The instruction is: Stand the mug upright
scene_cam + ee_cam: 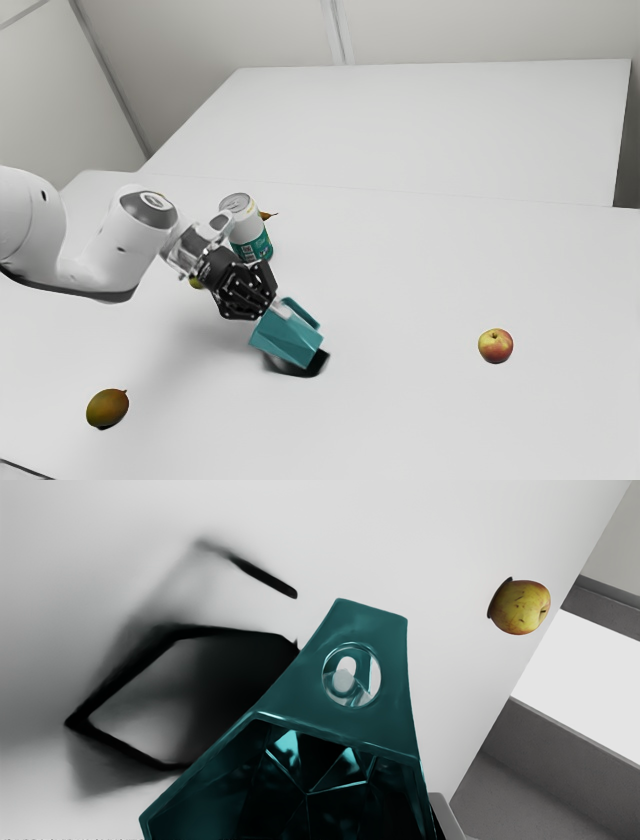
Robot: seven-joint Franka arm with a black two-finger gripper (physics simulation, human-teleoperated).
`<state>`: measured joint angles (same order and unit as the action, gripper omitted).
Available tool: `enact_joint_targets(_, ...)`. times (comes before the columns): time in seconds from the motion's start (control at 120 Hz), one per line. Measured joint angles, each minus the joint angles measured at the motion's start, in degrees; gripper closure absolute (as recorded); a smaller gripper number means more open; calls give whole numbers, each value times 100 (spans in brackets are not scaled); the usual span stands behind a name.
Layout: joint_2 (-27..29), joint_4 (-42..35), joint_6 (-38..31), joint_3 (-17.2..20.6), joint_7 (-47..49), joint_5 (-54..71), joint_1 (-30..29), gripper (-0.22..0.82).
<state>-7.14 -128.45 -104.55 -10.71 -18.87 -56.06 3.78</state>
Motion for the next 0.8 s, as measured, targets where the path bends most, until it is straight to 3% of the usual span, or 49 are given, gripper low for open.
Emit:
enact_joint_targets(0.167, 630, -5, -228, 178, 148, 593, 16, 79)
enact_joint_targets(0.317, 1165, -7, -769, 280, 267, 2077, 263, 79)
enact_joint_targets(0.6, 1492, -254, -1592, 831, 441, 4292, 575, 79)
enact_joint_targets(0.8, 1356, -218, -1894, 909, 543, 5155, 925, 79)
